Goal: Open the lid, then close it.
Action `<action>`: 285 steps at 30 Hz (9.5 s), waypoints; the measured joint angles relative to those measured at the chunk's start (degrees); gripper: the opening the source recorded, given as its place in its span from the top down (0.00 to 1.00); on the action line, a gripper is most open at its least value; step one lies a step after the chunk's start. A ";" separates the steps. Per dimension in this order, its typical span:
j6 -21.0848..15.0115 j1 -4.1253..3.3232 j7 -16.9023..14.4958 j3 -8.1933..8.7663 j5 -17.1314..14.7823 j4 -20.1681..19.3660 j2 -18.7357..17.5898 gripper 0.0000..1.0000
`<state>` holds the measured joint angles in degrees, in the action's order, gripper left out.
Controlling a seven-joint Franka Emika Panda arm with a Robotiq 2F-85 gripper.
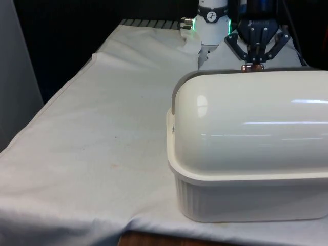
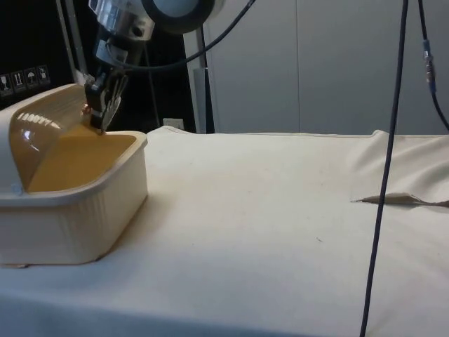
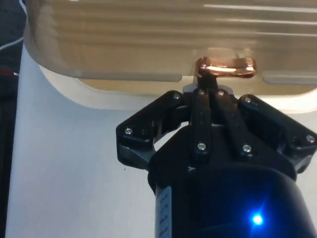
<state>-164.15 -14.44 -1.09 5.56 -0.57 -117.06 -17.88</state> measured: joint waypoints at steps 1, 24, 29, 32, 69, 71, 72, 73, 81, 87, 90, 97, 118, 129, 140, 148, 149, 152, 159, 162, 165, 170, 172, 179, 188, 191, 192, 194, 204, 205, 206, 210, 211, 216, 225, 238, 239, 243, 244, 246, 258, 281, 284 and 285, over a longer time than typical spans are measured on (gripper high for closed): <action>-0.29 0.00 0.00 0.00 0.00 0.00 0.06 1.00; -6.13 -0.06 0.00 -0.74 0.00 1.15 0.34 1.00; -6.88 -0.06 0.00 -0.80 0.00 2.06 0.17 1.00; -7.10 -0.06 0.00 -0.86 0.00 3.21 -0.23 1.00; -3.38 0.00 -1.38 -1.72 0.00 11.40 0.34 1.00; -3.38 0.00 -1.38 -1.78 0.00 11.40 0.34 1.00; -3.38 0.00 -1.38 -1.83 0.00 11.52 0.29 1.00; -3.38 0.00 -1.38 -1.83 0.00 11.52 0.29 1.00; -3.38 -0.11 -1.38 -2.01 0.11 12.03 -0.17 0.76; -3.38 -0.17 -1.38 -2.01 0.23 12.09 -0.17 0.48; -3.38 -0.17 -1.38 -2.06 0.29 12.09 -0.17 0.31; -3.32 -0.06 -1.43 -1.95 0.29 12.89 -0.74 0.00; -1.43 0.63 -1.38 -1.83 0.29 21.66 -6.88 0.00; -1.43 0.57 -1.43 -1.89 0.29 21.89 -7.10 0.31; -1.43 0.57 -1.38 -1.89 0.29 22.00 -7.16 0.85; -1.55 0.57 -0.92 -1.89 0.29 22.00 -7.73 1.00; -1.55 0.57 -0.80 -1.89 0.29 22.00 -7.85 1.00; -1.55 0.57 -0.63 -1.89 0.23 21.94 -8.02 1.00; -1.55 0.57 -0.17 -1.89 0.17 21.77 -8.65 1.00; -1.49 0.57 -0.17 -1.89 0.17 21.37 -8.71 1.00; -1.49 0.57 -0.17 -1.95 0.17 21.08 -8.65 1.00; -1.49 0.57 -0.17 -1.95 0.17 20.68 -8.48 1.00; -1.49 0.57 -0.17 -1.95 0.17 20.23 -8.25 1.00; -1.49 0.63 -0.29 -1.89 0.17 18.56 -7.22 1.00; -1.49 0.69 -0.34 -1.83 0.17 16.90 -6.59 1.00; -1.49 0.69 -0.34 -1.83 0.17 16.50 -6.59 1.00; -1.49 0.69 -0.34 -1.83 0.17 16.39 -6.59 1.00; -1.49 0.69 -0.34 -1.83 0.17 16.33 -6.59 1.00; -1.43 0.80 -0.40 -1.72 0.17 15.76 -6.59 1.00; -1.43 0.80 -0.40 -1.66 0.17 15.70 -6.59 1.00; -1.43 0.80 -0.40 -1.66 0.17 15.64 -6.59 1.00; -1.43 0.80 -0.52 -1.49 0.17 15.47 -6.59 1.00; -1.43 0.80 -0.52 -1.43 0.17 15.47 -6.59 1.00; -1.43 0.92 -0.69 -1.15 0.17 15.41 -6.59 1.00; -1.43 1.09 -0.86 -0.57 0.17 14.95 -6.65 1.00; -1.49 1.03 -0.86 -0.57 0.17 13.24 -5.50 1.00; -1.49 1.03 -0.86 -0.57 0.23 12.83 -5.21 1.00; -1.49 0.97 -0.86 -0.57 0.23 11.75 -4.47 1.00; -1.49 0.92 -0.86 -0.57 0.23 11.40 -4.24 1.00; -1.43 0.92 -0.86 -0.57 0.23 10.77 -3.78 1.00; -0.29 0.74 -0.86 -0.57 0.23 7.33 -1.78 1.00; 2.12 0.63 -0.80 -0.69 0.23 -0.23 1.55 1.00; 2.41 0.63 -0.74 -0.69 0.23 -0.63 1.49 1.00; 2.58 0.63 -0.74 -0.69 0.23 -0.80 1.49 1.00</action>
<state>-161.57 -13.81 -1.83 4.87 -0.34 -117.86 -16.39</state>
